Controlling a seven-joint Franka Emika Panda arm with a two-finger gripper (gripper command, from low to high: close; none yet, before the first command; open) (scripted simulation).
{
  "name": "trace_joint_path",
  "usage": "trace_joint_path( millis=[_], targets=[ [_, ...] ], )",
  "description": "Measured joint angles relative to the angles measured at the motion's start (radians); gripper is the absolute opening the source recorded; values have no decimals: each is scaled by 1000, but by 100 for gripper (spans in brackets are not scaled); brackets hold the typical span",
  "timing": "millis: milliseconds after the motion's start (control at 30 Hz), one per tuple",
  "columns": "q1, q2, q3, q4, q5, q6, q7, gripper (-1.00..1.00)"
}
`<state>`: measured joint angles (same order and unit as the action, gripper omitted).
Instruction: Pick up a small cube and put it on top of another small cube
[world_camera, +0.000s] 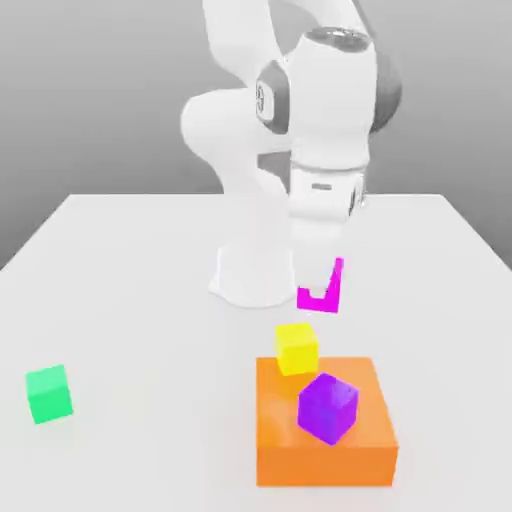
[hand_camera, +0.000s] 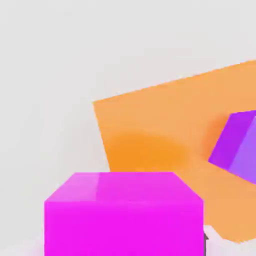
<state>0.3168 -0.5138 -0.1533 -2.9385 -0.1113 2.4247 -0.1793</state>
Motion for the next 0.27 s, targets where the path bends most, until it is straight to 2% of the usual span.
trace_joint_path(
  millis=[133,167,267],
  targets=[
    [-5,125,-12,-32,-3,156,1,-100],
    [-4,154,-14,-38,-4,191,0,100],
    [-4,154,-14,-38,-4,191,0,100]
  ],
)
